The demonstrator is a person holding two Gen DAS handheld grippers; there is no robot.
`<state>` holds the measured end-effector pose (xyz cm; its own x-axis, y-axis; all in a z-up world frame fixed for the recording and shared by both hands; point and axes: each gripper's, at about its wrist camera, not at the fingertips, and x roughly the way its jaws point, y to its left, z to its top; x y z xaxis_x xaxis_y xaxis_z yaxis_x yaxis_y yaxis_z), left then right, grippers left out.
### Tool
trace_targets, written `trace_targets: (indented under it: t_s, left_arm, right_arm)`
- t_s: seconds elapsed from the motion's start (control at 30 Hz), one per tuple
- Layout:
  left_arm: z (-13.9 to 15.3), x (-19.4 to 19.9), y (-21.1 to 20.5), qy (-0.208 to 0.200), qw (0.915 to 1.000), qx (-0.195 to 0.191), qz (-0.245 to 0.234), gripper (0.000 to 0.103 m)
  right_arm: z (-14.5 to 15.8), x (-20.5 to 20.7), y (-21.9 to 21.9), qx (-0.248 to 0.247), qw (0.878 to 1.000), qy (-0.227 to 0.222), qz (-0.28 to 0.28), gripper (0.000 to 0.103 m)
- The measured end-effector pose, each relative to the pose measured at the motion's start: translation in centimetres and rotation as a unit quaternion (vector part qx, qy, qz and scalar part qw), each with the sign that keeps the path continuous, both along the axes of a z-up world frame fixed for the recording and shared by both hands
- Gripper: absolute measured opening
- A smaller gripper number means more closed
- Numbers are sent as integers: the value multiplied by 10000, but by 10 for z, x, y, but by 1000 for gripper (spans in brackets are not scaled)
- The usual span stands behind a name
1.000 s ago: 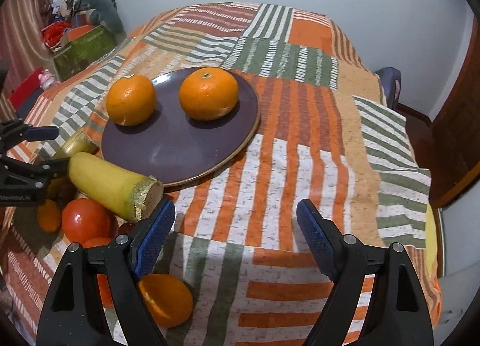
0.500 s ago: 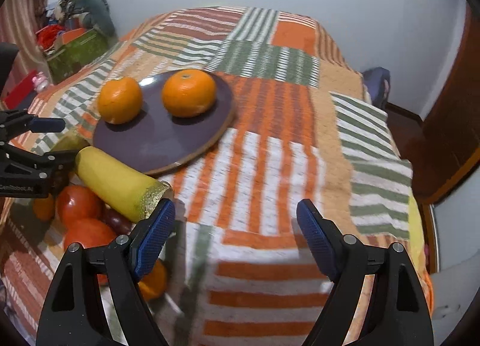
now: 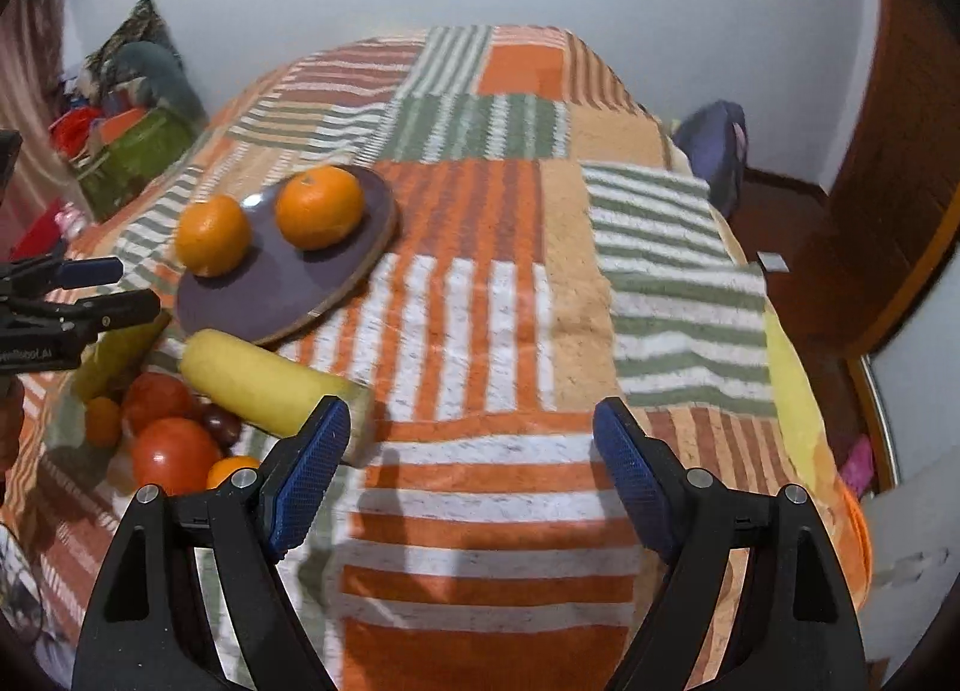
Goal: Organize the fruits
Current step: 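Grasp the pale green corn cob with the left tool while the right tool grasps the yellow squash, then lift and carry the corn cob and yellow squash toward the purple plate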
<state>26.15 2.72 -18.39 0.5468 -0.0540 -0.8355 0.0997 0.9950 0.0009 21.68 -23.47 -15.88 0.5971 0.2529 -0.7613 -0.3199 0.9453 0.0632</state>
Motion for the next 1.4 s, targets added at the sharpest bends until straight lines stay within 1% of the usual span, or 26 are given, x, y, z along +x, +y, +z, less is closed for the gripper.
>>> trace_targets:
  t_s: [0.13, 0.2, 0.37, 0.43, 0.57, 0.6, 0.67, 0.73, 0.9, 0.97, 1.03, 1.07, 1.17, 1.2, 1.4]
  left_arm:
    - [-6, -14, 34, 98, 9993, -60, 359, 80]
    - [-10, -20, 44, 143, 9988, -79, 463, 80]
    - [-23, -33, 55, 233, 9979, -214, 560, 80]
    - [-26, -36, 55, 249, 9980, -217, 543, 80]
    - [-29, -39, 55, 238, 9982, -230, 509, 80]
    - [-30, -39, 55, 232, 9982, -251, 499, 80]
    - [-32, -38, 55, 233, 9983, -259, 476, 78]
    - [-35, -34, 53, 270, 9983, -247, 453, 72]
    - [-43, -23, 49, 365, 9975, -397, 448, 63]
    - [-45, -19, 47, 402, 9973, -425, 437, 58]
    - [-50, -13, 43, 456, 9972, -437, 405, 52]
    - [-52, -10, 42, 494, 9970, -443, 388, 50]
    - [-58, -2, 38, 560, 9967, -468, 353, 43]
    - [-59, 1, 38, 558, 9964, -528, 347, 40]
    - [-57, 2, 47, 574, 9943, -792, 433, 38]
  right_arm:
    - [0, 1, 26, -27, 9991, -16, 421, 81]
    - [-4, 2, 42, -86, 9982, 17, 594, 81]
    - [-8, 8, 79, -115, 9960, 24, 884, 81]
    - [-10, 11, 94, -200, 9949, -11, 990, 84]
    - [-21, 19, 120, -720, 9908, -75, 1141, 84]
    - [-24, 21, 120, -777, 9901, -77, 1170, 84]
    - [-24, 23, 118, -734, 9902, -62, 1189, 84]
    - [-23, 25, 112, -694, 9911, -49, 1139, 84]
    - [-17, 35, 91, -602, 9955, -115, 719, 83]
    - [-20, 43, 81, -655, 9964, -68, 533, 83]
    - [-21, 46, 74, -555, 9974, 23, 456, 83]
    - [-21, 47, 69, -481, 9979, 78, 438, 83]
    - [-17, 40, 63, -522, 9975, 27, 484, 83]
    - [-16, 37, 62, -532, 9972, 0, 529, 83]
    - [-9, 19, 47, -768, 9943, -113, 736, 85]
